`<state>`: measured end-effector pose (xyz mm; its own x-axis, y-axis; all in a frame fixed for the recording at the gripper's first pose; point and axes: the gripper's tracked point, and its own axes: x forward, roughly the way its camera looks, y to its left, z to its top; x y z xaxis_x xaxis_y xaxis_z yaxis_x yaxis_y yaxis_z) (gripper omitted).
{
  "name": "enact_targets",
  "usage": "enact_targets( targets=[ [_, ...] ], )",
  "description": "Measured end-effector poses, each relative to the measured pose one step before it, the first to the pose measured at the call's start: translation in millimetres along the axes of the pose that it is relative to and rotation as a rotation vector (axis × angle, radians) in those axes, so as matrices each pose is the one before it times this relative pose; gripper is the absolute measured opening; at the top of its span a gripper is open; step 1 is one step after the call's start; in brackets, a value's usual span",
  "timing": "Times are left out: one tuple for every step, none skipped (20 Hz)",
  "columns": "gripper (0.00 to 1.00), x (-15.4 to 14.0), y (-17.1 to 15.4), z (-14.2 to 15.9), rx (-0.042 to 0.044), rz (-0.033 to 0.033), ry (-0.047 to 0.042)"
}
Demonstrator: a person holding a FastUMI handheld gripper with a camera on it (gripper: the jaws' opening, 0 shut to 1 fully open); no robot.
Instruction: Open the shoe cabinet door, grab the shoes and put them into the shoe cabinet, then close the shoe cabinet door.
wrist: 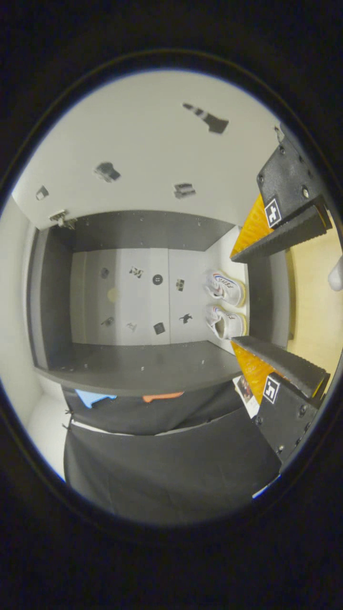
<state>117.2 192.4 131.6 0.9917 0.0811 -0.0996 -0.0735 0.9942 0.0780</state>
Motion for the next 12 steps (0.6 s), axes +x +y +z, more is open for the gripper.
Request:
enact_targets(
  targets=[
    [0.98, -20.94, -2.02, 8.42, 0.00675, 0.01310, -0.02219],
    [0.98, -22.26, -6.27, 9.31, -0.00130, 0.00035, -0.02590],
    [0.99, -17.22, -8.33, 6.50, -0.01376, -0.01046, -0.01088],
    [0.99, -20.57, -9.85, 7.29, -0.00886, -0.00811, -0.01641],
    [0.99, -19.08, -9.48, 6.06, 0.00700, -0.00826, -0.01421],
    [0.99, -16.05, -7.09, 5.43, 0.01296, -0.00392, -0.00799],
    [0.99, -15.70, -9.68, 4.36, 0.01125, -0.00550, -0.00885],
    [0.99, -14.47, -13.12, 3.88, 0.00631, -0.01237, -0.00468],
    [0.99, -14.65, -14.81, 5.10, -0.00215, -0.01943, -0.00959],
    [0.99, -10.96, -14.31, 4.17, -0.00517, -0.02015, -0.00999],
    [0.99, -12.39, -18.86, 3.54, -0.00453, -0.02658, -0.00826],
    [0.99, -9.82, -15.71, 2.34, -0.00564, -0.02237, -0.00637]
  ],
)
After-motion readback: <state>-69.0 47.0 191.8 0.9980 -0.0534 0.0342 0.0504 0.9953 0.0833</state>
